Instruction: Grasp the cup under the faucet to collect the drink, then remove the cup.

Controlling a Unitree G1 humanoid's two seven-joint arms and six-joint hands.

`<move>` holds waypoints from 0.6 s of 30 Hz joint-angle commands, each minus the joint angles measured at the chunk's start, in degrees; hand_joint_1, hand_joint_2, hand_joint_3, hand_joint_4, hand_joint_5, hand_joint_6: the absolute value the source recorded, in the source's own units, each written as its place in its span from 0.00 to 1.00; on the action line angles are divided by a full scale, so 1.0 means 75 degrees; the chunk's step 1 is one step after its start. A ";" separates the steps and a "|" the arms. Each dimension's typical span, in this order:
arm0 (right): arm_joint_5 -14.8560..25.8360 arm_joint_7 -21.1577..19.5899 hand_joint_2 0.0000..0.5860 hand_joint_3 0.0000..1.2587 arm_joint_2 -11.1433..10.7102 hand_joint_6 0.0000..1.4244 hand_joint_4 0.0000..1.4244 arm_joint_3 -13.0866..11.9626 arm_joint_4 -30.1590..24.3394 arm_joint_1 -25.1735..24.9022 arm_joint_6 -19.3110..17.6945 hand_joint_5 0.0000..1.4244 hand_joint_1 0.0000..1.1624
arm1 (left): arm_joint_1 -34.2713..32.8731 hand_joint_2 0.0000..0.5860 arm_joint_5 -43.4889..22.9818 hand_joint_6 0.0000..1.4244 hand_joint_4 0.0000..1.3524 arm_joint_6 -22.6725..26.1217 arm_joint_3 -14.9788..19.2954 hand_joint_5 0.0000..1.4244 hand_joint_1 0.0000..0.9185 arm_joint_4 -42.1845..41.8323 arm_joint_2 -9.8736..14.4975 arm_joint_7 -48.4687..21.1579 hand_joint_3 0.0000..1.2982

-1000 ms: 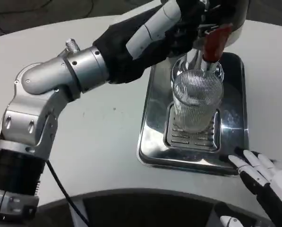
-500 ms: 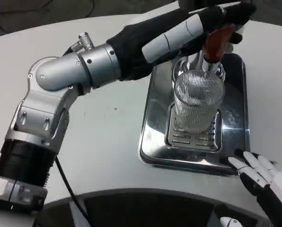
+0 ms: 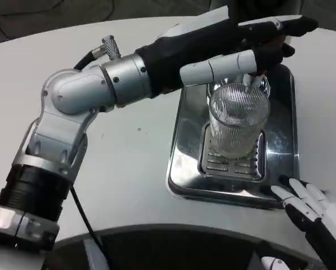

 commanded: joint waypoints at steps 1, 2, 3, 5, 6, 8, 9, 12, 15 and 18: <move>0.0117 -0.0051 0.73 0.09 0.0071 0.00 0.00 -0.0084 -0.0035 0.0042 0.0080 0.00 0.21 | 0.0057 0.08 0.0614 0.09 0.02 -0.0555 -0.0377 0.08 0.00 0.0200 0.0010 0.0054 0.07; 0.0120 -0.0053 0.73 0.09 0.0076 0.00 0.00 -0.0083 -0.0036 0.0040 0.0083 0.00 0.21 | 0.0050 0.08 0.0693 0.09 0.02 -0.0651 -0.0407 0.08 0.00 0.0215 0.0024 0.0085 0.07; 0.0118 -0.0063 0.73 0.09 0.0079 0.00 0.00 -0.0079 -0.0036 0.0038 0.0078 0.00 0.21 | 0.0048 0.08 0.0744 0.08 0.02 -0.0727 -0.0429 0.07 0.00 0.0234 0.0032 0.0112 0.07; 0.0117 -0.0072 0.73 0.10 0.0081 0.00 0.00 -0.0074 -0.0036 0.0036 0.0072 0.00 0.21 | 0.0040 0.08 0.0795 0.08 0.02 -0.0824 -0.0457 0.07 0.00 0.0289 0.0038 0.0129 0.07; 0.0128 -0.0072 0.73 0.10 0.0087 0.00 0.00 -0.0073 -0.0038 0.0034 0.0076 0.00 0.21 | 0.0033 0.07 0.0826 0.08 0.02 -0.0878 -0.0472 0.07 0.00 0.0320 0.0044 0.0141 0.07; 0.0150 -0.0067 0.73 0.10 0.0098 0.00 0.00 -0.0074 -0.0039 0.0027 0.0089 0.00 0.21 | 0.0015 0.07 0.0869 0.08 0.02 -0.0973 -0.0505 0.07 0.00 0.0381 0.0058 0.0153 0.07; 0.0171 -0.0065 0.73 0.10 0.0108 0.00 0.00 -0.0078 -0.0034 0.0013 0.0104 0.00 0.21 | 0.0002 0.07 0.0908 0.08 0.01 -0.1042 -0.0534 0.07 0.00 0.0422 0.0066 0.0163 0.07; 0.0225 -0.0061 0.73 0.10 0.0113 0.00 0.00 -0.0088 -0.0017 -0.0025 0.0133 0.00 0.21 | -0.0045 0.07 0.1055 0.08 0.01 -0.1252 -0.0625 0.07 0.00 0.0526 0.0099 0.0223 0.07; 0.0256 -0.0059 0.73 0.10 0.0118 0.00 0.00 -0.0088 -0.0005 -0.0056 0.0151 0.00 0.21 | -0.0066 0.07 0.1120 0.07 0.00 -0.1345 -0.0673 0.07 0.00 0.0597 0.0111 0.0265 0.07; 0.0289 -0.0058 0.73 0.10 0.0135 0.00 0.00 -0.0089 -0.0001 -0.0075 0.0179 0.00 0.21 | -0.0086 0.07 0.1162 0.07 0.00 -0.1410 -0.0718 0.07 0.00 0.0671 0.0126 0.0290 0.07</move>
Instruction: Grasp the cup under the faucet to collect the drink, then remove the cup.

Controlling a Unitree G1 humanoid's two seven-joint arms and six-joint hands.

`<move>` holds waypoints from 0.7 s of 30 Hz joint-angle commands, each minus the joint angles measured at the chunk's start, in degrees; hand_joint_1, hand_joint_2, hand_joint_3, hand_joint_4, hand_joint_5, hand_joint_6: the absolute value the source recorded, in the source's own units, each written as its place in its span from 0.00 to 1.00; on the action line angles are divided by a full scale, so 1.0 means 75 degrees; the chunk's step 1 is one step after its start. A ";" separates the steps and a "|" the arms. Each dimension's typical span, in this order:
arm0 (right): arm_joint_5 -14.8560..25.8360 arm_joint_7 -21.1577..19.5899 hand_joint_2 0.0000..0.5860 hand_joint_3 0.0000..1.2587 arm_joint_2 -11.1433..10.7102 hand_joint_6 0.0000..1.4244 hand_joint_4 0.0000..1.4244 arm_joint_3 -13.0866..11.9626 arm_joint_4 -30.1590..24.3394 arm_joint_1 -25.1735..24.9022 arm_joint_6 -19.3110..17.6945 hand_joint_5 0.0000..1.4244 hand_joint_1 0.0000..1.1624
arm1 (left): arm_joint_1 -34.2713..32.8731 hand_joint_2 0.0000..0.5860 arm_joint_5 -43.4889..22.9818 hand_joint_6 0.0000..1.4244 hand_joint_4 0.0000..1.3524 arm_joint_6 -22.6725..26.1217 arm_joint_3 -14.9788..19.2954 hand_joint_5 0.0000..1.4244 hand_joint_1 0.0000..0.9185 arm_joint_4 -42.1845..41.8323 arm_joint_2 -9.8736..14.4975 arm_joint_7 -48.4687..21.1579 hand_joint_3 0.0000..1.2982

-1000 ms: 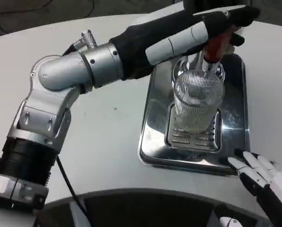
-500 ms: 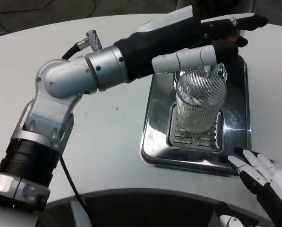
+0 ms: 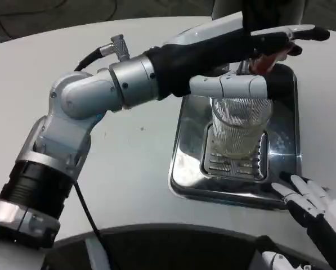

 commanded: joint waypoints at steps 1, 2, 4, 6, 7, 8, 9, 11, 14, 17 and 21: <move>0.0126 -0.0054 0.73 0.10 0.0076 0.00 0.00 -0.0054 -0.0001 0.0023 0.0105 0.00 0.21 | 0.0095 0.07 0.0366 0.07 0.00 -0.0036 -0.0296 0.07 0.00 0.0260 0.0047 -0.0153 0.07; 0.0156 -0.0056 0.73 0.10 0.0087 0.00 0.00 -0.0058 0.0005 0.0018 0.0121 0.00 0.21 | 0.0087 0.07 0.0378 0.07 0.00 -0.0062 -0.0311 0.06 0.00 0.0280 0.0053 -0.0145 0.06; 0.0334 -0.0095 0.73 0.10 0.0141 0.00 0.00 -0.0091 0.0042 -0.0003 0.0167 0.00 0.21 | 0.0074 0.07 0.0448 0.06 0.00 -0.0145 -0.0366 0.06 0.00 0.0287 0.0080 -0.0120 0.06; 0.0630 -0.0141 0.73 0.09 0.0228 0.00 0.00 -0.0157 0.0102 -0.0048 0.0229 0.00 0.21 | 0.0067 0.07 0.0465 0.06 0.00 -0.0193 -0.0401 0.06 0.00 0.0297 0.0096 -0.0108 0.06; 0.0751 -0.0156 0.73 0.08 0.0258 0.00 0.00 -0.0189 0.0127 -0.0067 0.0247 0.00 0.21 | 0.0064 0.07 0.0479 0.06 0.00 -0.0211 -0.0417 0.06 0.00 0.0299 0.0106 -0.0099 0.06; 0.0931 -0.0183 0.71 0.06 0.0303 0.00 0.00 -0.0235 0.0162 -0.0099 0.0283 0.00 0.22 | 0.0061 0.07 0.0489 0.06 0.00 -0.0226 -0.0429 0.06 0.00 0.0303 0.0115 -0.0091 0.06; 0.1155 -0.0221 0.68 0.05 0.0355 0.00 0.00 -0.0295 0.0217 -0.0148 0.0332 0.00 0.24 | 0.0061 0.07 0.0490 0.06 0.00 -0.0224 -0.0438 0.06 0.00 0.0301 0.0120 -0.0088 0.06; 0.1540 -0.0290 0.67 0.04 0.0423 0.00 0.00 -0.0390 0.0315 -0.0236 0.0424 0.00 0.26 | 0.0062 0.07 0.0484 0.06 0.00 -0.0229 -0.0448 0.06 0.00 0.0300 0.0129 -0.0083 0.06; 0.2192 -0.0390 0.61 0.02 0.0579 0.00 0.00 -0.0531 0.0520 -0.0442 0.0627 0.00 0.33 | 0.0068 0.07 0.0472 0.06 0.00 -0.0232 -0.0453 0.06 0.00 0.0274 0.0145 -0.0084 0.06; 0.2778 -0.0609 0.55 0.00 0.0743 0.00 0.00 -0.0595 0.0825 -0.0765 0.0739 0.01 0.40 | 0.0079 0.07 0.0461 0.06 0.00 -0.0237 -0.0450 0.06 0.00 0.0224 0.0162 -0.0088 0.06; 0.3112 -0.1020 0.50 0.00 0.0830 0.00 0.00 -0.0535 0.1210 -0.1079 0.0610 0.04 0.49 | 0.0087 0.07 0.0459 0.06 0.00 -0.0237 -0.0429 0.06 0.00 0.0183 0.0187 -0.0062 0.06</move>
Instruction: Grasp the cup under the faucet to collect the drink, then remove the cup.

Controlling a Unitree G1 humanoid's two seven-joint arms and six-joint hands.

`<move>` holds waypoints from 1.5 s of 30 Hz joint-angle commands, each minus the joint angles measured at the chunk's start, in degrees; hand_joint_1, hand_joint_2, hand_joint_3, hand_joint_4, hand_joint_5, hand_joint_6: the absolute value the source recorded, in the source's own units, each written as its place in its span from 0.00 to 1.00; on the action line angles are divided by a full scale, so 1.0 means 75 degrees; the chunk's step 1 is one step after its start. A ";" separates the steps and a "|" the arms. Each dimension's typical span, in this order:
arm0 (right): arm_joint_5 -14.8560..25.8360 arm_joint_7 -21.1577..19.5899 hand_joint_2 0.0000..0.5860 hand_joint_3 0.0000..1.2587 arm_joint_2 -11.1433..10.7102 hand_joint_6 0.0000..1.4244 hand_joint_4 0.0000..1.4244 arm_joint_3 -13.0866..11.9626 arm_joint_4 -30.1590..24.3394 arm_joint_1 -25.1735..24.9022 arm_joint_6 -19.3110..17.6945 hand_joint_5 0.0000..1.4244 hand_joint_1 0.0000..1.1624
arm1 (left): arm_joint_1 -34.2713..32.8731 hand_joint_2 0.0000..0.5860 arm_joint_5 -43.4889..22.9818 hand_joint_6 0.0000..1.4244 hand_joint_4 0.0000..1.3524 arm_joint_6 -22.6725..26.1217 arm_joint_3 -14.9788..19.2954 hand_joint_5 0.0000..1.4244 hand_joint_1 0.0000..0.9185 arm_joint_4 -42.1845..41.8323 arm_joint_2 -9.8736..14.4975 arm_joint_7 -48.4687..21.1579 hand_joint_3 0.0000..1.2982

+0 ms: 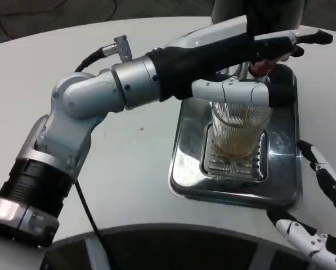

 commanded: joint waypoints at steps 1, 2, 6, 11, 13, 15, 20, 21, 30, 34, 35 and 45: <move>0.0347 -0.0514 0.48 0.00 0.0096 0.00 0.01 0.0051 0.0398 -0.0252 -0.0103 0.04 0.50 | 0.0156 0.06 0.0388 0.06 0.00 0.0079 -0.0234 0.06 0.00 0.0040 0.0111 -0.0161 0.06; 0.0376 -0.0611 0.47 0.00 0.0111 0.00 0.01 0.0085 0.0491 -0.0339 -0.0109 0.05 0.52 | 0.0156 0.06 0.0384 0.06 0.00 0.0074 -0.0228 0.06 0.00 0.0038 0.0116 -0.0158 0.06; 0.0463 -0.1029 0.45 0.00 0.0148 0.00 0.02 0.0286 0.0931 -0.0740 -0.0232 0.06 0.55 | 0.0177 0.06 0.0382 0.06 0.00 0.0055 -0.0215 0.06 0.00 0.0002 0.0147 -0.0128 0.06; 0.0461 -0.1427 0.44 0.00 0.0103 0.00 0.02 0.0549 0.1403 -0.1129 -0.0366 0.06 0.58 | 0.0176 0.07 0.0356 0.06 0.00 0.0066 -0.0207 0.06 0.00 -0.0044 0.0172 -0.0130 0.06; 0.0424 -0.1552 0.44 0.00 0.0108 0.00 0.02 0.0667 0.1554 -0.1270 -0.0376 0.06 0.58 | 0.0178 0.07 0.0337 0.06 0.00 0.0070 -0.0200 0.06 0.00 -0.0075 0.0177 -0.0140 0.07; 0.0374 -0.1710 0.44 0.00 0.0126 0.00 0.02 0.0810 0.1734 -0.1452 -0.0392 0.06 0.58 | 0.0178 0.07 0.0327 0.06 0.00 0.0078 -0.0196 0.06 0.00 -0.0103 0.0182 -0.0143 0.07; 0.0242 -0.2033 0.44 0.00 0.0104 0.00 0.03 0.1094 0.2170 -0.1903 -0.0393 0.07 0.57 | 0.0164 0.06 0.0303 0.06 0.00 0.0121 -0.0179 0.06 0.00 -0.0203 0.0187 -0.0132 0.07; 0.0200 -0.2107 0.44 0.00 0.0116 0.00 0.03 0.1150 0.2295 -0.2024 -0.0387 0.07 0.57 | 0.0164 0.06 0.0300 0.06 0.00 0.0134 -0.0175 0.06 0.00 -0.0224 0.0186 -0.0125 0.07; 0.0076 -0.2653 0.44 0.00 0.0204 0.00 0.02 0.1392 0.3035 -0.2695 -0.0380 0.06 0.56 | 0.0201 0.06 0.0268 0.06 0.00 0.0187 -0.0156 0.06 0.00 -0.0333 0.0197 -0.0114 0.07; 0.0038 -0.2898 0.44 0.00 0.0241 0.00 0.02 0.1442 0.3349 -0.2999 -0.0371 0.06 0.56 | 0.0226 0.06 0.0258 0.06 0.00 0.0191 -0.0142 0.06 0.00 -0.0380 0.0213 -0.0101 0.07; 0.0040 -0.2943 0.44 0.00 0.0243 0.00 0.02 0.1451 0.3400 -0.3041 -0.0377 0.06 0.56 | 0.0229 0.06 0.0258 0.06 0.00 0.0197 -0.0139 0.06 0.00 -0.0392 0.0219 -0.0096 0.07; 0.0124 -0.3237 0.45 0.00 0.0342 0.00 0.02 0.1522 0.4110 -0.3665 -0.0413 0.06 0.55 | 0.0252 0.07 0.0242 0.07 0.00 0.0250 -0.0120 0.06 0.00 -0.0473 0.0264 -0.0082 0.07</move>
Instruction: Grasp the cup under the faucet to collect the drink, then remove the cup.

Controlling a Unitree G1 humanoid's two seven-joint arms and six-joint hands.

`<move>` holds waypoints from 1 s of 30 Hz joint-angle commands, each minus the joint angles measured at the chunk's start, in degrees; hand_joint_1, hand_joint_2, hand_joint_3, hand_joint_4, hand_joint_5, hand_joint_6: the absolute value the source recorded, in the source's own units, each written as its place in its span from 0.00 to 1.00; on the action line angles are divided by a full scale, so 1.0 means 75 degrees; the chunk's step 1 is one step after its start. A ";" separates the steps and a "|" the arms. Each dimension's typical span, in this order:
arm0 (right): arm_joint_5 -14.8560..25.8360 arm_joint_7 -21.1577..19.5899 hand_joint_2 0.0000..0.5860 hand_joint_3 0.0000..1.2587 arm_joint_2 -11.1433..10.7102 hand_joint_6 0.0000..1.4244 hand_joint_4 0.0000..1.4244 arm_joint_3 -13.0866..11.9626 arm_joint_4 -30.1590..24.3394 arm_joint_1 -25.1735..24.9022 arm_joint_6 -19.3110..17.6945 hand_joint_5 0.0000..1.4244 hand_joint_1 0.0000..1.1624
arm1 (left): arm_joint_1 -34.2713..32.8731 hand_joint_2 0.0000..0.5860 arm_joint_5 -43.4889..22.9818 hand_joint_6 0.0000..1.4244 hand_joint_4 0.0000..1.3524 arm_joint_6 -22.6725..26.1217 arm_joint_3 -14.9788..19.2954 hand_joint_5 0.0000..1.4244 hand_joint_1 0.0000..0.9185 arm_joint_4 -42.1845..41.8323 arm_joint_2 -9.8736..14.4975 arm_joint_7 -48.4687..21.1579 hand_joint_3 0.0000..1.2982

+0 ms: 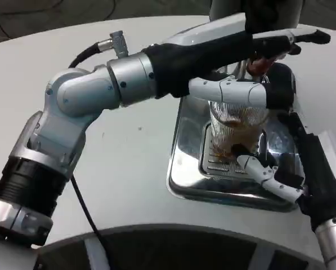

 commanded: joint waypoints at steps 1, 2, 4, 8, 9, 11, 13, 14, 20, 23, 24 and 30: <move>0.0100 -0.0131 0.45 0.00 0.0074 0.00 0.03 0.0047 0.0317 -0.0228 -0.0116 0.07 0.54 | 0.0224 0.07 0.0224 0.07 0.00 0.0074 -0.0119 0.06 0.00 -0.0076 0.0059 -0.0119 0.07; 0.0112 -0.0140 0.45 0.00 0.0076 0.00 0.03 0.0055 0.0370 -0.0272 -0.0124 0.07 0.54 | 0.0224 0.07 0.0220 0.07 0.00 0.0072 -0.0114 0.06 0.00 -0.0078 0.0065 -0.0117 0.07; 0.0155 -0.0155 0.45 0.00 0.0075 0.00 0.03 0.0074 0.0522 -0.0402 -0.0127 0.07 0.54 | 0.0224 0.07 0.0214 0.07 0.00 0.0079 -0.0105 0.06 0.00 -0.0082 0.0075 -0.0116 0.07; 0.0207 -0.0204 0.45 0.00 0.0080 0.00 0.04 0.0104 0.0833 -0.0627 -0.0150 0.07 0.54 | 0.0216 0.07 0.0201 0.07 0.00 0.0088 -0.0077 0.06 0.00 -0.0099 0.0116 -0.0118 0.07; 0.0214 -0.0228 0.45 0.00 0.0084 0.00 0.04 0.0108 0.0919 -0.0680 -0.0168 0.07 0.54 | 0.0216 0.07 0.0198 0.07 0.00 0.0089 -0.0073 0.06 0.00 -0.0104 0.0124 -0.0120 0.07; 0.0252 -0.0272 0.45 0.00 0.0093 0.00 0.04 0.0098 0.1075 -0.0762 -0.0223 0.07 0.54 | 0.0219 0.07 0.0184 0.07 0.00 0.0085 -0.0061 0.06 0.00 -0.0114 0.0134 -0.0126 0.07; 0.0305 -0.0310 0.45 0.00 0.0078 0.00 0.04 0.0085 0.1277 -0.0866 -0.0312 0.08 0.54 | 0.0220 0.07 0.0177 0.07 0.00 0.0080 -0.0054 0.06 0.00 -0.0120 0.0139 -0.0132 0.07; 0.0349 -0.0319 0.45 0.01 0.0064 0.01 0.05 0.0073 0.1398 -0.0929 -0.0354 0.08 0.54 | 0.0219 0.07 0.0178 0.07 0.00 0.0085 -0.0052 0.06 0.00 -0.0124 0.0142 -0.0130 0.07; 0.0510 -0.0389 0.45 0.01 0.0063 0.01 0.05 0.0076 0.1880 -0.1224 -0.0513 0.08 0.54 | 0.0196 0.07 0.0172 0.07 0.00 0.0083 -0.0013 0.06 0.00 -0.0106 0.0168 -0.0122 0.07; 0.0548 -0.0372 0.45 0.01 0.0070 0.01 0.05 0.0101 0.1996 -0.1333 -0.0502 0.09 0.54 | 0.0192 0.07 0.0180 0.07 0.00 0.0089 -0.0007 0.06 0.00 -0.0103 0.0178 -0.0125 0.07; 0.0564 -0.0361 0.45 0.00 0.0068 0.01 0.04 0.0105 0.2038 -0.1370 -0.0497 0.08 0.54 | 0.0193 0.07 0.0185 0.07 0.00 0.0088 -0.0007 0.06 0.00 -0.0104 0.0182 -0.0124 0.07; 0.0682 -0.0312 0.45 0.00 0.0058 0.01 0.04 0.0122 0.2230 -0.1555 -0.0505 0.08 0.54 | 0.0207 0.07 0.0197 0.07 0.00 0.0054 0.0000 0.06 0.00 -0.0046 0.0202 -0.0112 0.07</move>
